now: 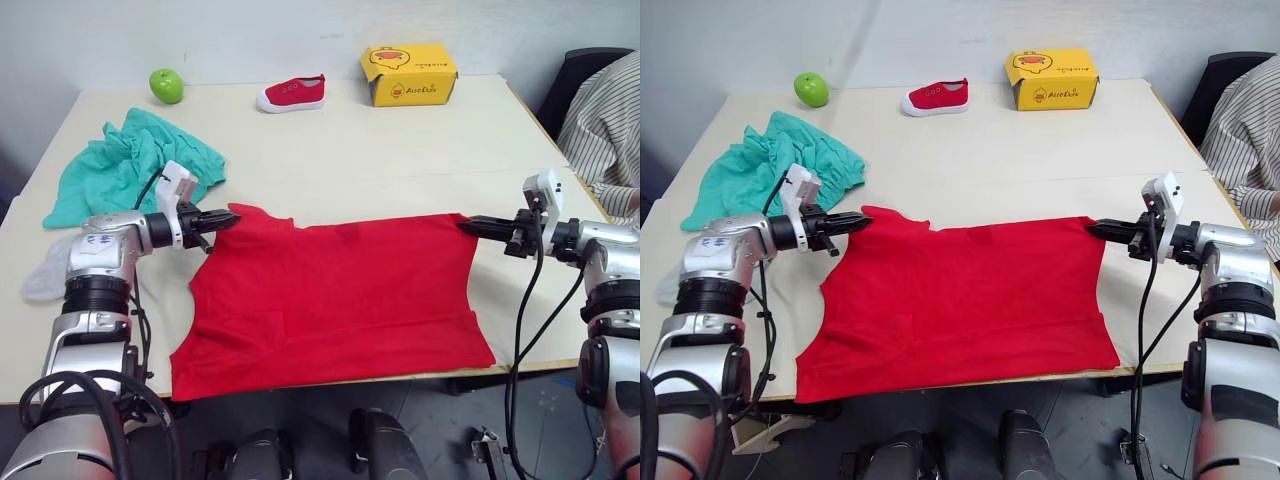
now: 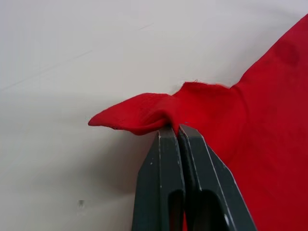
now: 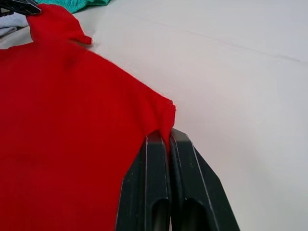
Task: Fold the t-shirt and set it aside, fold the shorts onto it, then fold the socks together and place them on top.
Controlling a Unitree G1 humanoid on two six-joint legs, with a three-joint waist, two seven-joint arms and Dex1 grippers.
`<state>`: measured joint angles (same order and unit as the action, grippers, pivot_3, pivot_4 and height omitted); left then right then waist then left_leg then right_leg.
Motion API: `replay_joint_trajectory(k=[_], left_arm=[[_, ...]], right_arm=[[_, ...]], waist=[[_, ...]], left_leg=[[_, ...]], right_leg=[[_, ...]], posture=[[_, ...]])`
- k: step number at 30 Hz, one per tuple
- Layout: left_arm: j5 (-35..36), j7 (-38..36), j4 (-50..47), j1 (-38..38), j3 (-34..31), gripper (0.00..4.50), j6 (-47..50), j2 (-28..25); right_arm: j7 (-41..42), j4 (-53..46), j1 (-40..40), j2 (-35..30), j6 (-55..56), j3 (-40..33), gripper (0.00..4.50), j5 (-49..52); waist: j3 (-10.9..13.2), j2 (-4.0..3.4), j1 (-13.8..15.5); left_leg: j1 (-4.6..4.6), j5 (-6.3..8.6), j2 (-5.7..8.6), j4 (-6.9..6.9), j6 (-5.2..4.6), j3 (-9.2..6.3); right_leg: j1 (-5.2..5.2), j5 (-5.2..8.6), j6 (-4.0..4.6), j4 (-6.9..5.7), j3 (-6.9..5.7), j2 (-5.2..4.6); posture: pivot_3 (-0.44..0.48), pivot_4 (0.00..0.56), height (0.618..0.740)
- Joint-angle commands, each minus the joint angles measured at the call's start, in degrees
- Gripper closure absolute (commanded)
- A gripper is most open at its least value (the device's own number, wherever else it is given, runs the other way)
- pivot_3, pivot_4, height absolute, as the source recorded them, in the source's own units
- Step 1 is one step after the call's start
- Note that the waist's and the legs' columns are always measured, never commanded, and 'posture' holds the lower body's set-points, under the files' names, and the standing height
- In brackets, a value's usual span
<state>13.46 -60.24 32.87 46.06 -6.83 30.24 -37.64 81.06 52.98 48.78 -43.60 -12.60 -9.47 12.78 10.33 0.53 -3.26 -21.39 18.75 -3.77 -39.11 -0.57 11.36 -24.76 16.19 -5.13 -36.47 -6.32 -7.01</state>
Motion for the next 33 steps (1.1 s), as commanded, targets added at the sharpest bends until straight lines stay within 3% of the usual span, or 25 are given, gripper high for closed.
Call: replay_joint_trajectory(k=[1,8,15,19,26,30,31,33], left_arm=[[3.0,0.4,-8.5,-3.8,-2.2,4.48,3.1,-1.9],[6.4,4.7,-23.0,-15.1,-4.9,4.48,8.5,-2.8],[8.2,8.9,-28.3,-21.7,-5.8,4.48,9.6,-1.7],[8.5,9.1,-28.6,-23.4,-5.0,4.48,10.2,-2.5],[12.4,4.2,-27.1,-22.6,-5.9,2.33,16.8,-9.1],[13.1,3.8,-18.9,-15.4,-5.5,0.93,19.3,-10.6],[12.4,4.4,-16.8,-13.4,-4.4,0.66,19.6,-10.2],[10.4,4.6,-13.2,-10.3,-1.5,0.66,18.9,-9.3]], right_arm=[[-0.2,-4.6,-3.2,-1.7,-1.2,-1.7,4.50,2.0],[-2.1,-7.0,-10.6,-1.1,3.2,-0.1,4.50,0.6],[-7.0,-8.2,-14.0,0.8,10.7,0.0,4.50,-0.3],[-6.4,-9.4,-14.6,0.6,8.8,0.2,4.50,0.7],[-6.1,-10.8,-14.9,-2.8,11.1,-0.2,2.17,-0.2],[-5.1,-9.8,-12.5,-4.5,10.7,0.3,0.62,-0.2],[-5.1,-9.1,-11.8,-4.6,10.9,0.6,0.32,-0.5],[-5.2,-7.3,-10.1,-4.3,11.2,1.4,0.32,-1.3]], waist=[[0.0,0.00,0.0],[0.0,0.00,0.2],[0.0,0.00,0.2],[0.0,0.00,0.2],[0.0,0.00,0.2],[0.0,0.00,0.4],[0.0,0.00,0.3],[0.0,0.00,0.3]], left_leg=[[0.01,0.00,0.00,0.00,0.00,0.00],[0.04,0.01,0.00,0.00,0.00,-0.03],[0.16,0.02,-0.03,0.00,0.02,-0.19],[0.17,0.02,-0.02,0.00,0.02,-0.32],[0.15,0.03,-0.02,0.01,0.02,-0.33],[0.20,0.03,-0.01,0.00,0.02,-0.33],[0.20,0.03,0.01,0.00,0.02,-0.33],[0.19,0.03,0.02,0.00,0.02,-0.32]], right_leg=[[0.00,0.00,0.00,-0.01,0.01,0.00],[0.01,0.00,0.00,-0.02,0.07,-0.02],[0.01,0.00,0.00,-0.04,0.19,-0.02],[0.00,0.00,0.01,-0.05,0.20,-0.03],[-0.01,0.00,0.01,0.00,0.20,-0.04],[0.02,0.01,0.03,0.10,0.18,-0.06],[0.01,0.01,0.03,0.09,0.19,-0.06],[0.01,0.01,0.02,0.03,0.18,-0.05]], posture=[[0.000,0.150,0.740],[0.000,0.150,0.740],[0.000,0.150,0.740],[0.000,0.150,0.740],[0.000,0.150,0.740],[0.000,0.150,0.740],[0.000,0.150,0.740],[0.000,0.150,0.740]])
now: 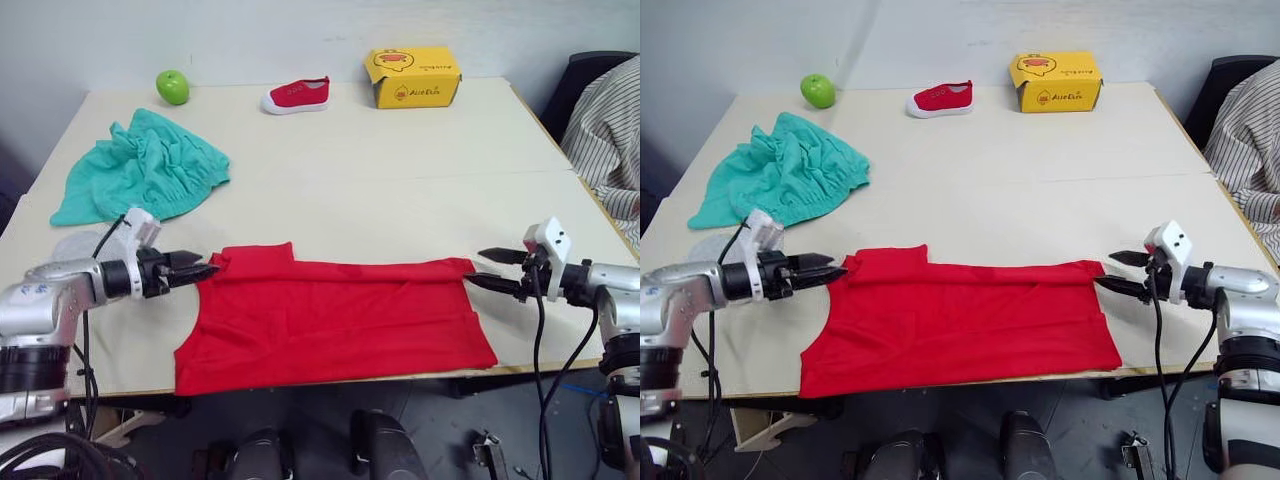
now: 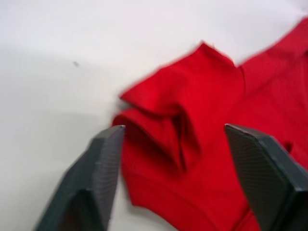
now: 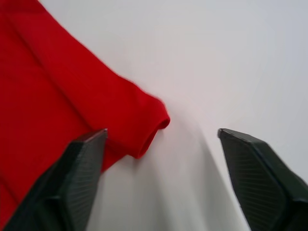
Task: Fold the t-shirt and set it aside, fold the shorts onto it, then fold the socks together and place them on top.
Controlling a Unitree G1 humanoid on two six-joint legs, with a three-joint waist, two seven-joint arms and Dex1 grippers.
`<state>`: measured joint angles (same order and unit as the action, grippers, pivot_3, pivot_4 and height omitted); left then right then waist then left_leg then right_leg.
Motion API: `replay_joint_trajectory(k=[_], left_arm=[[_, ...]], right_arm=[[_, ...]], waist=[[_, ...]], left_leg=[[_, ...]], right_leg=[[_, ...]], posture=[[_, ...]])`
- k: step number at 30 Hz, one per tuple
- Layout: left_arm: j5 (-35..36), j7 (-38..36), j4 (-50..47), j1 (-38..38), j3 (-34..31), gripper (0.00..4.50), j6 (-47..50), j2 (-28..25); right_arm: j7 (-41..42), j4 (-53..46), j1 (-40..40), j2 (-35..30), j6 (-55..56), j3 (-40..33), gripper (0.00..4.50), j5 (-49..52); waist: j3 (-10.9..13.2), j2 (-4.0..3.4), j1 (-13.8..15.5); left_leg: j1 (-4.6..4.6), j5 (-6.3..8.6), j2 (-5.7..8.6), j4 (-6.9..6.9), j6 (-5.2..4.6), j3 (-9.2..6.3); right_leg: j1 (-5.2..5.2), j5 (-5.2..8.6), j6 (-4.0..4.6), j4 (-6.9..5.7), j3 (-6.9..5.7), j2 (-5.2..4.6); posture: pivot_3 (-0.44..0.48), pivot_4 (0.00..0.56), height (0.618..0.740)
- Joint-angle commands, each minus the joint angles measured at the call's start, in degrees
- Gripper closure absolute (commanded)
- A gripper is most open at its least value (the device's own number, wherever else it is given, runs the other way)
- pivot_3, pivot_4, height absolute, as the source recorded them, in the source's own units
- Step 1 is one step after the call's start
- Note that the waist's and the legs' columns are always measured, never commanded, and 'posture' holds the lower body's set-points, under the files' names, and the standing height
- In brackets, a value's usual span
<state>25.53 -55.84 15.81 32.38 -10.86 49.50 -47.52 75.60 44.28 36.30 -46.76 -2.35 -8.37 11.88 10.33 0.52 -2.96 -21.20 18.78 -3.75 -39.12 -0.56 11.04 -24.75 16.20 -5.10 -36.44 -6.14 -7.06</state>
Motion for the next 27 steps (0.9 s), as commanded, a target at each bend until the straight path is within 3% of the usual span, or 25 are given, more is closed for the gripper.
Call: replay_joint_trajectory(k=[1,8,13,16,26,27], left_arm=[[-2.7,0.6,5.6,4.7,3.9,0.66,-0.9,1.4],[-8.4,2.1,16.4,12.2,10.0,0.66,-6.6,7.2],[-10.1,0.4,17.3,13.3,12.5,0.66,-8.3,9.6],[-11.0,-0.1,16.7,12.9,13.0,1.28,-9.8,9.8],[-10.8,-0.6,13.4,10.5,9.9,4.47,-15.9,8.5],[-10.9,-0.4,13.3,10.2,9.4,4.47,-17.3,8.5]], right_arm=[[0.1,2.4,3.2,-0.8,1.2,0.7,0.32,-0.9],[0.3,8.3,7.6,1.5,2.1,4.4,0.32,-3.8],[0.9,11.4,9.6,2.8,2.4,5.5,0.32,-4.5],[1.6,12.1,9.8,3.2,3.0,5.7,0.92,-4.8],[2.6,11.7,9.0,3.1,7.3,4.0,4.47,-3.6],[2.9,11.4,8.7,3.0,7.7,3.8,4.47,-3.3]], waist=[[0.0,0.00,0.0],[0.0,0.01,0.0],[0.0,0.01,0.0],[0.0,0.01,0.0],[0.0,0.01,-0.2],[0.0,0.01,-0.2]], left_leg=[[0.00,0.00,0.01,0.00,0.00,0.01],[-0.08,0.00,-0.02,0.00,0.00,0.49],[-0.05,0.00,-0.02,-0.01,0.00,0.51],[-0.05,0.00,-0.02,-0.02,0.00,0.50],[-0.06,0.00,-0.05,-0.02,0.00,0.50],[-0.06,0.00,-0.05,-0.02,0.00,0.50]], right_leg=[[0.01,0.00,0.00,-0.09,0.00,0.01],[-0.01,0.00,0.00,-0.05,-0.04,0.11],[0.00,0.00,0.00,-0.08,0.00,0.12],[0.01,0.00,-0.01,-0.08,0.00,0.12],[-0.01,0.00,-0.01,-0.08,0.00,0.12],[-0.01,0.00,-0.01,-0.08,-0.01,0.12]], posture=[[0.000,0.150,0.740],[0.000,0.150,0.740],[0.000,0.150,0.740],[0.000,0.150,0.740],[0.000,0.150,0.740],[0.000,0.150,0.740]])
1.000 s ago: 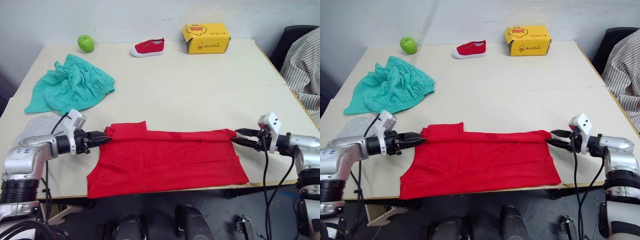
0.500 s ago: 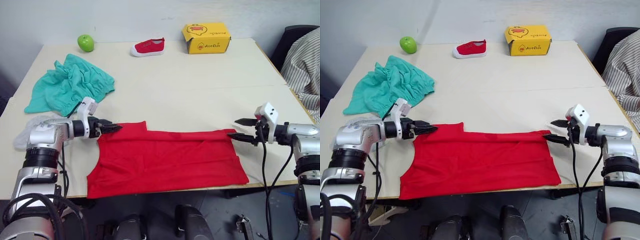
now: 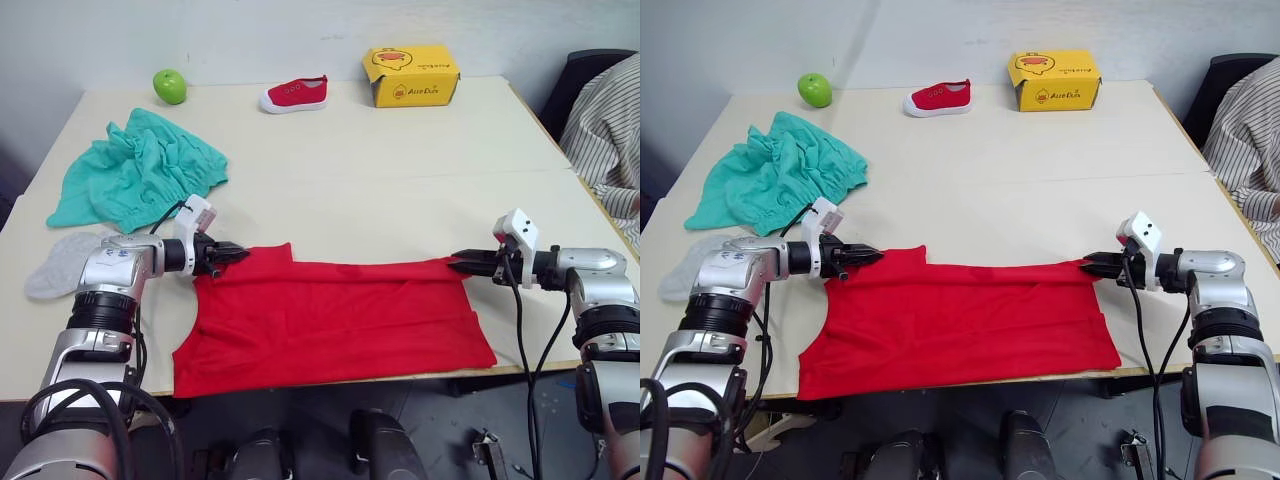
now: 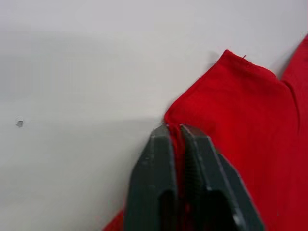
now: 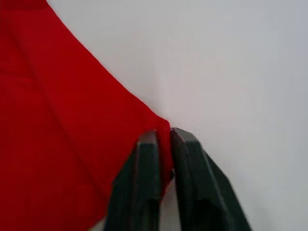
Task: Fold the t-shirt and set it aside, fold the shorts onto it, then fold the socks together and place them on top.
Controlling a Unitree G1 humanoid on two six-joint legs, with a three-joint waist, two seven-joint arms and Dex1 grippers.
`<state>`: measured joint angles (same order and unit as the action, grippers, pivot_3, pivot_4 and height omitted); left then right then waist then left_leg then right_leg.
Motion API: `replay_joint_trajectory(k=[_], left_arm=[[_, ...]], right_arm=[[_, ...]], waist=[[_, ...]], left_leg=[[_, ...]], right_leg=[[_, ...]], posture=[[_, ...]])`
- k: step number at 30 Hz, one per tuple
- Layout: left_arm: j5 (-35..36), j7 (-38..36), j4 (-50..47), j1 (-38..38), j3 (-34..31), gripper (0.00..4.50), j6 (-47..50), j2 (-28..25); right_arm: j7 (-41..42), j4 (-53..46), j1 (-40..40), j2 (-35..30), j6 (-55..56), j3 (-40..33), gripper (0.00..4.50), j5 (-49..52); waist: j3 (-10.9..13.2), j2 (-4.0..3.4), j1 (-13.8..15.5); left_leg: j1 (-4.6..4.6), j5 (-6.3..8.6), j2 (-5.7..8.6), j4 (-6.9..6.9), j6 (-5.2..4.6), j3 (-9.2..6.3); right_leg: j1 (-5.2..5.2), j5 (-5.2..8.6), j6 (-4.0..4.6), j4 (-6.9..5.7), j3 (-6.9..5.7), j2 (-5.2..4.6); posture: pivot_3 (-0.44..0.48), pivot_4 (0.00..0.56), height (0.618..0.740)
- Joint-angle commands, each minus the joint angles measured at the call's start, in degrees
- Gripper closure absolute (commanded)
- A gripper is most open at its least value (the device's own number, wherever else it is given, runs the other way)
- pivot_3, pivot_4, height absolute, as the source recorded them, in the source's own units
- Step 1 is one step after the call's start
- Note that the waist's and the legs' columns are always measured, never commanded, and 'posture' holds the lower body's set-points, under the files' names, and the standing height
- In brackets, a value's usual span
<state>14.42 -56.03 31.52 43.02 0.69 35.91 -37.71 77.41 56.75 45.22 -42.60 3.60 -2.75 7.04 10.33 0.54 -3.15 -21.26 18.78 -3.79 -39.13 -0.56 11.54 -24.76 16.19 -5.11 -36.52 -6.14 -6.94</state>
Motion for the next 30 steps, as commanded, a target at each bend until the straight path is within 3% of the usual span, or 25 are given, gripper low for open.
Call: replay_joint_trajectory(k=[1,15,19,24,30], left_arm=[[0.3,-0.7,-2.8,-0.9,-2.5,4.47,-5.3,-1.5],[4.1,-6.8,-5.6,-3.9,-9.8,4.47,-18.8,-3.7],[5.0,-9.2,-12.3,-8.3,-10.8,4.47,-24.1,-4.2],[4.1,-11.6,-24.9,-19.8,-11.5,4.47,-33.2,-6.6],[1.7,-11.8,-27.4,-27.9,-13.0,4.47,-43.8,-9.0]], right_arm=[[1.4,-1.8,-0.7,-1.2,3.0,-2.3,4.47,2.0],[-0.3,-16.4,-12.0,-1.2,11.2,-8.4,4.47,8.5],[-0.7,-21.1,-16.7,-1.2,15.9,-9.4,4.47,9.4],[-2.9,-23.3,-23.1,-1.0,23.6,-10.6,4.47,9.7],[-7.4,-22.6,-26.5,0.4,30.1,-11.4,4.47,9.3]], waist=[[0.0,0.00,0.0],[0.0,0.00,0.1],[0.0,0.00,0.1],[0.0,0.00,0.1],[0.0,0.00,0.1]], left_leg=[[0.00,0.00,0.00,0.00,0.00,0.00],[0.00,0.00,0.00,0.00,0.00,-0.02],[0.00,0.02,-0.03,0.03,0.03,-0.03],[0.05,0.04,-0.04,0.04,0.04,-0.10],[0.19,0.04,-0.06,0.01,0.03,-0.34]], right_leg=[[0.00,0.00,0.00,0.00,0.00,0.00],[0.01,0.00,0.00,0.01,-0.01,-0.01],[0.00,0.00,0.00,0.03,0.00,0.02],[0.01,0.00,0.00,0.04,0.05,0.01],[0.03,0.00,0.00,0.21,0.16,-0.03]], posture=[[0.000,0.150,0.740],[0.000,0.150,0.740],[0.000,0.150,0.740],[0.000,0.150,0.740],[0.000,0.150,0.740]])
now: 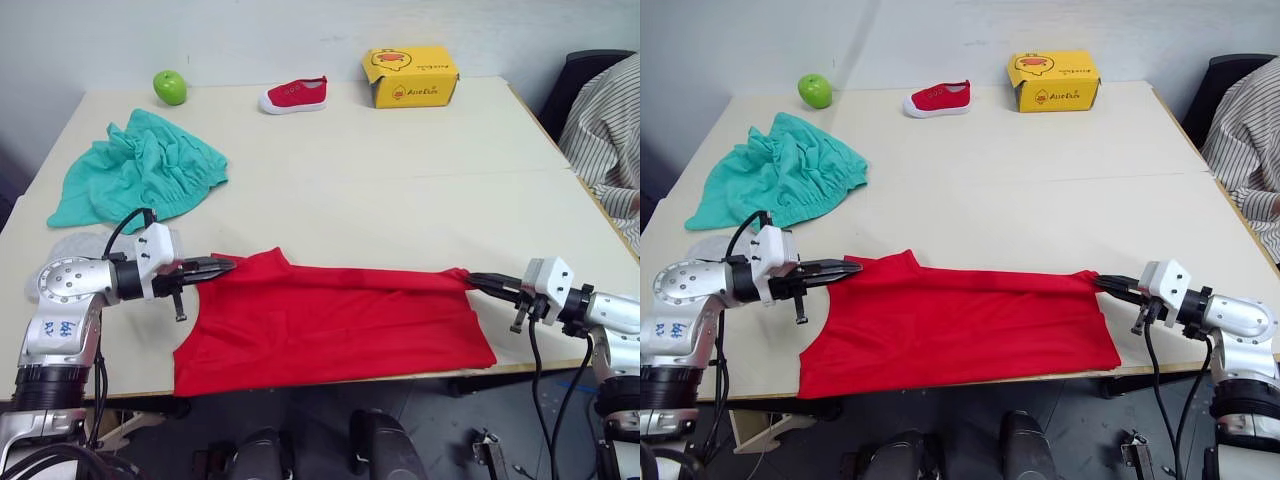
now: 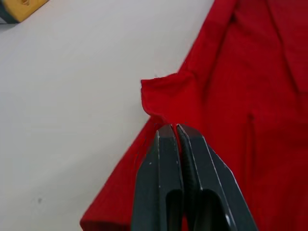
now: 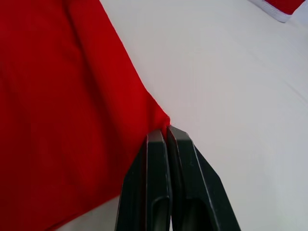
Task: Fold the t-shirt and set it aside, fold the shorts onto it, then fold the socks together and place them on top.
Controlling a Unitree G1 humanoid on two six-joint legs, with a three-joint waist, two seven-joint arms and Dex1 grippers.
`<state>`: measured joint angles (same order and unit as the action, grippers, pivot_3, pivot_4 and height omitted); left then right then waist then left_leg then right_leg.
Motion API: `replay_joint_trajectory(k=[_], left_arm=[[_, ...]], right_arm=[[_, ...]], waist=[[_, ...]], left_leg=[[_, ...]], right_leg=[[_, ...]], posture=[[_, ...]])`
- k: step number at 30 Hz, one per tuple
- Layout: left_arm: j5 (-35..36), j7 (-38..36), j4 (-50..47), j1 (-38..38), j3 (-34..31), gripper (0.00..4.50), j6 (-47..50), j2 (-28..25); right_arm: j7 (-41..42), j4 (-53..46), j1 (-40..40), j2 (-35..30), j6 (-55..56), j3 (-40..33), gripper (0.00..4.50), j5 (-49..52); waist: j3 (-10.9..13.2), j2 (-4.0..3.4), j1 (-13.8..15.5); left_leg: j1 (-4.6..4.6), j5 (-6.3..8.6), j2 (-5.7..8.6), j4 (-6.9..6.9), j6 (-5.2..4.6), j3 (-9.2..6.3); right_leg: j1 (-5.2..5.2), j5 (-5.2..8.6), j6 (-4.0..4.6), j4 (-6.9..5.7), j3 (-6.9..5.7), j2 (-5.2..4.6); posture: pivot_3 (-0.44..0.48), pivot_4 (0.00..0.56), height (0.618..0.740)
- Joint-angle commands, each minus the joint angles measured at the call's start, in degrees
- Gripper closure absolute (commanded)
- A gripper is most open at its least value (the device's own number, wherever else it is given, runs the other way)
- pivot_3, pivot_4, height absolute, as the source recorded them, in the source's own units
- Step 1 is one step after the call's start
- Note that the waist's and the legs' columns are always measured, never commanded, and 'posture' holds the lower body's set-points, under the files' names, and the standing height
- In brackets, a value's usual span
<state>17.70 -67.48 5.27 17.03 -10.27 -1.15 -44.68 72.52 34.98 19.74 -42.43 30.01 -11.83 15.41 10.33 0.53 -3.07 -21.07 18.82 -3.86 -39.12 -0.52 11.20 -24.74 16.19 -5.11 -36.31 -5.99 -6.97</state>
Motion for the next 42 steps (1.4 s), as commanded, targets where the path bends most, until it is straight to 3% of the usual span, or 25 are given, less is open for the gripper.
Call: replay_joint_trajectory(k=[1,7,13,21,28,30,31,37,40,42], left_arm=[[-3.1,0.3,-0.6,-2.9,-2.1,4.47,-10.8,-2.2],[-10.1,3.1,3.2,-5.6,-0.4,4.47,-31.7,-2.3],[-15.5,7.2,5.1,-7.0,1.4,4.47,-44.0,-2.8],[-17.1,10.9,9.4,-8.0,3.3,4.47,-49.2,-4.6],[-14.3,11.3,8.1,-9.6,4.8,4.47,-44.5,-6.1],[-11.4,10.5,6.2,-10.4,5.0,4.50,-40.9,-6.3],[-10.5,10.2,5.4,-10.8,5.0,4.03,-40.1,-6.5],[-4.4,7.8,1.4,-13.4,2.9,2.23,-34.3,-8.4],[1.1,5.6,-1.2,-16.9,0.6,1.20,-26.6,-10.2],[7.8,5.2,-3.7,-19.1,-2.5,0.52,-15.8,-11.7]], right_arm=[[-3.3,-0.6,-1.8,0.6,6.3,-2.2,4.47,0.4],[-9.4,1.9,-4.3,1.6,17.0,-0.8,4.47,-3.7],[-14.8,3.2,-5.4,2.0,22.2,0.3,4.47,-6.2],[-16.6,3.1,-7.8,1.0,25.4,2.2,4.47,-6.1],[-14.7,0.6,-11.5,-1.3,23.5,2.3,4.47,-2.8],[-12.5,-1.0,-12.6,-2.1,21.3,2.3,4.07,-0.1],[-11.4,-1.6,-13.1,-2.5,20.2,2.3,3.85,0.9],[-5.0,-5.8,-15.7,-6.5,11.8,-0.3,1.80,8.3],[-1.2,-9.0,-18.3,-9.5,4.4,-2.5,0.69,12.9],[0.1,-12.2,-20.6,-11.5,-3.5,-4.3,0.00,16.2]], waist=[[0.0,-0.01,0.0],[0.0,-0.01,0.2],[0.0,-0.01,0.0],[0.0,-0.02,-0.1],[0.0,-0.02,0.0],[0.0,-0.02,0.0],[0.0,-0.02,0.0],[0.0,-0.02,0.0],[0.0,-0.03,0.1],[0.0,-0.03,0.1]], left_leg=[[-0.01,0.00,0.00,0.00,0.00,-0.02],[-0.03,0.06,-0.03,0.05,-0.09,-0.02],[-0.01,0.14,-0.02,0.05,-0.24,0.03],[0.00,0.16,-0.03,0.07,-0.29,0.03],[0.00,0.18,-0.01,0.07,-0.35,0.06],[0.01,0.18,-0.03,0.07,-0.35,0.05],[0.01,0.18,-0.03,0.08,-0.35,0.04],[0.02,0.20,-0.03,0.07,-0.39,0.04],[0.01,0.21,-0.03,0.08,-0.41,0.02],[0.01,0.23,-0.04,0.08,-0.43,0.00]], right_leg=[[-0.01,0.00,0.00,0.00,0.00,0.00],[-0.01,0.01,0.02,0.08,-0.11,-0.21],[0.00,0.00,0.01,0.08,-0.17,-0.42],[0.01,0.00,0.00,0.09,-0.19,-0.43],[0.04,-0.03,-0.06,0.15,-0.19,-0.45],[0.05,-0.03,-0.06,0.16,-0.20,-0.44],[0.05,-0.03,-0.06,0.17,-0.19,-0.44],[0.08,-0.04,-0.07,0.19,-0.19,-0.46],[0.08,-0.04,-0.07,0.22,-0.19,-0.48],[0.08,-0.04,-0.07,0.24,-0.20,-0.48]], posture=[[0.000,0.150,0.740],[0.000,0.150,0.740],[0.000,0.150,0.740],[0.000,0.150,0.740],[0.000,0.150,0.740],[0.000,0.150,0.740],[0.000,0.150,0.740],[0.000,0.150,0.740],[0.000,0.150,0.740],[0.000,0.150,0.740]])
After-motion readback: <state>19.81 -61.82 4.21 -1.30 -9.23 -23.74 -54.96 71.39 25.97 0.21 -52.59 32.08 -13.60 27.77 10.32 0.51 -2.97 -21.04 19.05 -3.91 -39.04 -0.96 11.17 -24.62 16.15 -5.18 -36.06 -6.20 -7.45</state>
